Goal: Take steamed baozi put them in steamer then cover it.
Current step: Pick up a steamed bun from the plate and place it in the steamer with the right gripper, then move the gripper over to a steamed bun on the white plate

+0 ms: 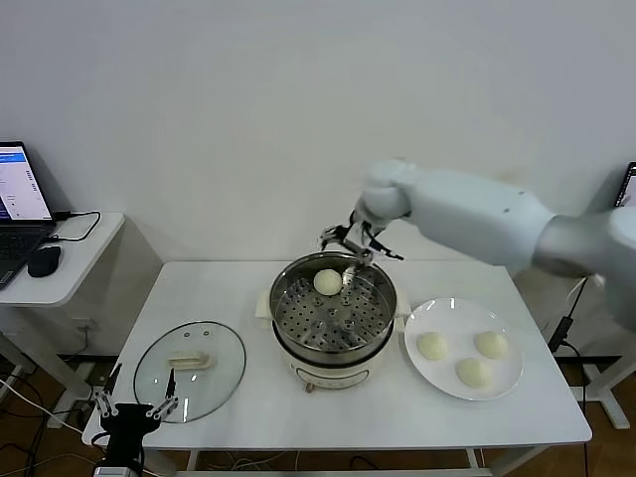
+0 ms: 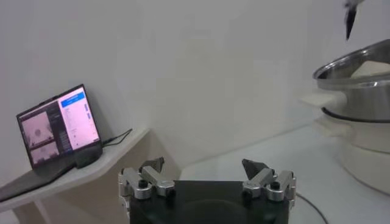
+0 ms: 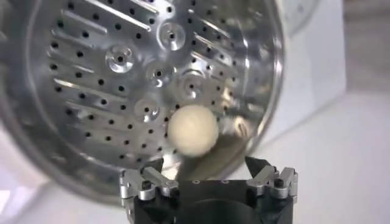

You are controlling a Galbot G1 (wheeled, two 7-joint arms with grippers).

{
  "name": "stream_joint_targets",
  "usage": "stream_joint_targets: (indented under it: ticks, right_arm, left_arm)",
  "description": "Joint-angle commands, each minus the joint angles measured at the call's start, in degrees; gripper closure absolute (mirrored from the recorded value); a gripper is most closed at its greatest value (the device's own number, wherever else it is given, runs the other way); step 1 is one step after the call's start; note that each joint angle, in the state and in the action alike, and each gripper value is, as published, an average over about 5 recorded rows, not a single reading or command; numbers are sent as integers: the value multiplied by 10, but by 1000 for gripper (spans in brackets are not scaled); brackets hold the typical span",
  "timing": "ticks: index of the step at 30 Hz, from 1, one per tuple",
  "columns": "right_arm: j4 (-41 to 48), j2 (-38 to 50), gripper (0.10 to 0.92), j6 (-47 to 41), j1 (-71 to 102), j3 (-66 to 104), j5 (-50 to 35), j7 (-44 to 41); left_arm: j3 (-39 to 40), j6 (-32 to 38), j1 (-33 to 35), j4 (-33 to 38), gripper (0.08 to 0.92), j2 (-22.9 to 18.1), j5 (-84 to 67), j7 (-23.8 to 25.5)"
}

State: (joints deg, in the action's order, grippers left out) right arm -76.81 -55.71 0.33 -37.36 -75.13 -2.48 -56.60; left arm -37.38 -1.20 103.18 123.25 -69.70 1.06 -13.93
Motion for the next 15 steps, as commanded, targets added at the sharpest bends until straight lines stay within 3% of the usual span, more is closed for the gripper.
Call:
stream_joint_targets:
  ticks: [1,7,15]
  right_arm:
    - [-168,228,203,-216,-43,-11,-96,-43]
    - [-184,316,202,-202,13,15,-52,-51]
    - [-131,329,203,-165,194,131,23,-58]
  left_arm:
    - [1,-1,0,2,177,0,0,0]
    - [6,-2,-2,6,177,7,0,2]
    - [6,-2,-5,1,177,10,0,1]
